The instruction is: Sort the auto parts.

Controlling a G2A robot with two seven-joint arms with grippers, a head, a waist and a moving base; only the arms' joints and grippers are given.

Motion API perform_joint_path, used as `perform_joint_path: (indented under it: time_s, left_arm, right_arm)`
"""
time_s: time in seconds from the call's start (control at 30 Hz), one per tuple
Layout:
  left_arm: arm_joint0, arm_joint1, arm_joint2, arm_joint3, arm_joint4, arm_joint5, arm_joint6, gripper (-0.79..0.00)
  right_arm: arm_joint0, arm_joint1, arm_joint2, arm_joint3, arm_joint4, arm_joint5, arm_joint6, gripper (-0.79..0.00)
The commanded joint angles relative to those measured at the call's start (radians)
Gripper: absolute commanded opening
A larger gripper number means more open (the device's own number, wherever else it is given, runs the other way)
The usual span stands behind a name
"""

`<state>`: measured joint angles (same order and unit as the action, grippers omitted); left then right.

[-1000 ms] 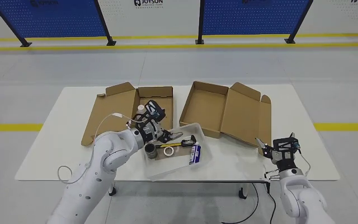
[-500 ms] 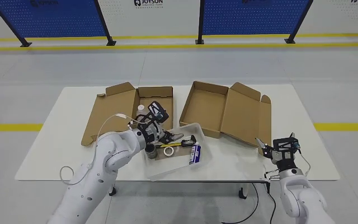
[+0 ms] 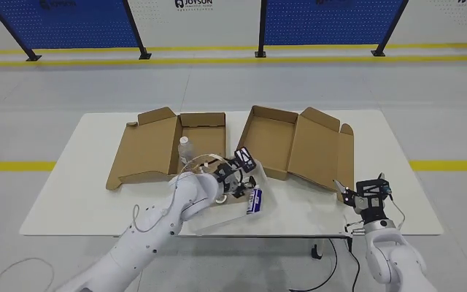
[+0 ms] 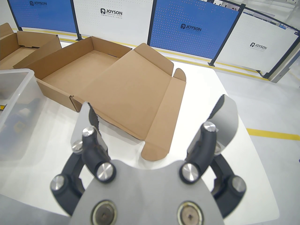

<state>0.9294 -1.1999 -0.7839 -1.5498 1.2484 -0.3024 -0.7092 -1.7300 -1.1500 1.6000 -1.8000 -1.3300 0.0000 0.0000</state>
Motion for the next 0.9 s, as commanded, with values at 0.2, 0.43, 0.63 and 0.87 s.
perform_joint_path:
  time_s: [0.2,0.43,0.63,0.87]
  left_arm:
    - [-0.068,-0.053,0.104,0.098,-0.039,0.002,-0.031,0.000]
    - [-0.098,-0.086,0.152,0.155,-0.053,0.001,-0.027,0.000]
    - [-0.116,-0.111,0.185,0.183,-0.051,-0.006,-0.018,0.000]
    - [-0.125,-0.133,0.203,0.200,-0.054,-0.024,0.003,0.000]
  right_arm:
    - [0.000,0.000,0.000,0.000,0.000,0.000,0.000,0.000]
    - [0.000,0.000,0.000,0.000,0.000,0.000,0.000,0.000]
    - [0.000,0.000,0.000,0.000,0.000,0.000,0.000,0.000]
    - [0.000,0.000,0.000,0.000,0.000,0.000,0.000,0.000]
